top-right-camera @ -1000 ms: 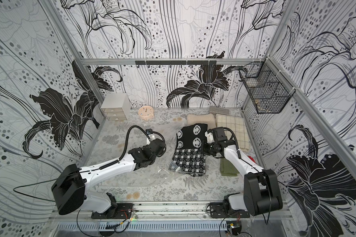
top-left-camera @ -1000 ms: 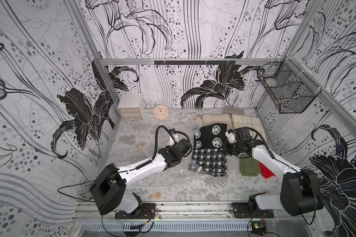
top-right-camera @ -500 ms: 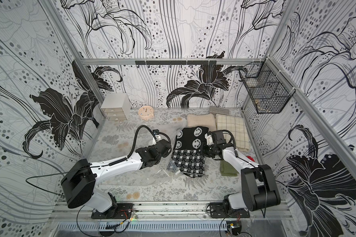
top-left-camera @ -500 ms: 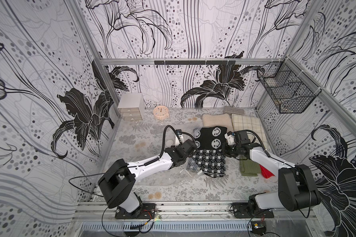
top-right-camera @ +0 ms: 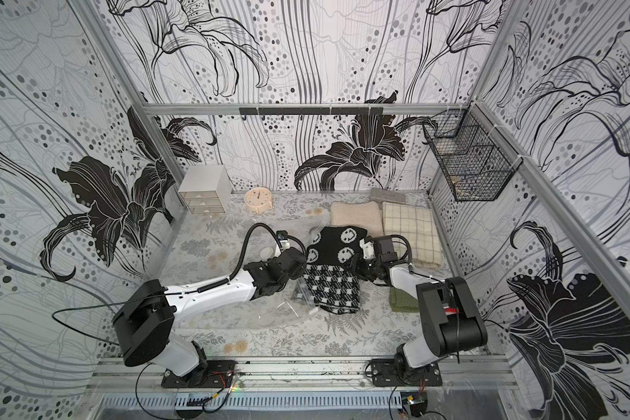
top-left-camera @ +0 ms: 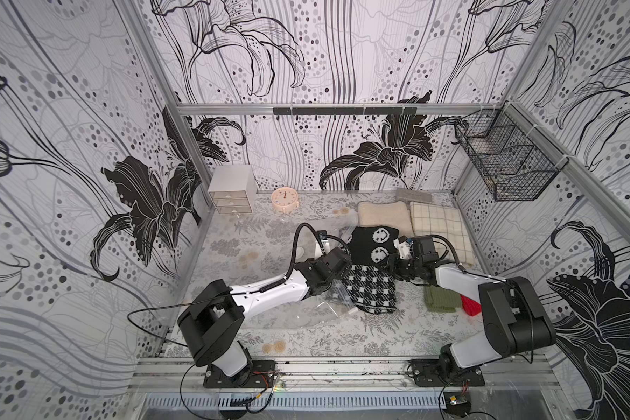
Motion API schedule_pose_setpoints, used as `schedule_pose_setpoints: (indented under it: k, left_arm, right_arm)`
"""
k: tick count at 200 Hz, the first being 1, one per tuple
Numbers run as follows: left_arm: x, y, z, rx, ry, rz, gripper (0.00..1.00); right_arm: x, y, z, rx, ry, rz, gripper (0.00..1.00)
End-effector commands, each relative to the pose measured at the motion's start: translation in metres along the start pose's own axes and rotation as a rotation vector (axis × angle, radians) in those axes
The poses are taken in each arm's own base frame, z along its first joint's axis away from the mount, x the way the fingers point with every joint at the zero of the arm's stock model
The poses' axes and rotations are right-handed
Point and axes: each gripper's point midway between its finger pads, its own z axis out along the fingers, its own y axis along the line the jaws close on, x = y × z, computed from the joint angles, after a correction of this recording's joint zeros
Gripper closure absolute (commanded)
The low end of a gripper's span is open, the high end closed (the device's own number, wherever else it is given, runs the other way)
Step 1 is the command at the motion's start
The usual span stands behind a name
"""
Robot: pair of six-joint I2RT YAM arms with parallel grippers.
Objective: Take the scarf out of the vacuum bag
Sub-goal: Take out the scarf from the vacuum bag.
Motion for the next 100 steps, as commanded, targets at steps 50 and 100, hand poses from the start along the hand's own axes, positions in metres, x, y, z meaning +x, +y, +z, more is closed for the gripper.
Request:
schedule_pose_setpoints:
  k: [50, 100]
  left_arm:
    - [-0.016, -0.010, -0.004, 0.031, -0.039, -0.023, 1.00]
    - [-0.018, -0.010, -0.005, 0.033, -0.045, -0.025, 1.00]
  right_arm:
    - [-0.009, 0.027, 0.000, -0.150, -0.022, -0.006, 1.00]
    - [-0.013, 0.061, -0.024, -0.218, -0.018, -0.052, 1.00]
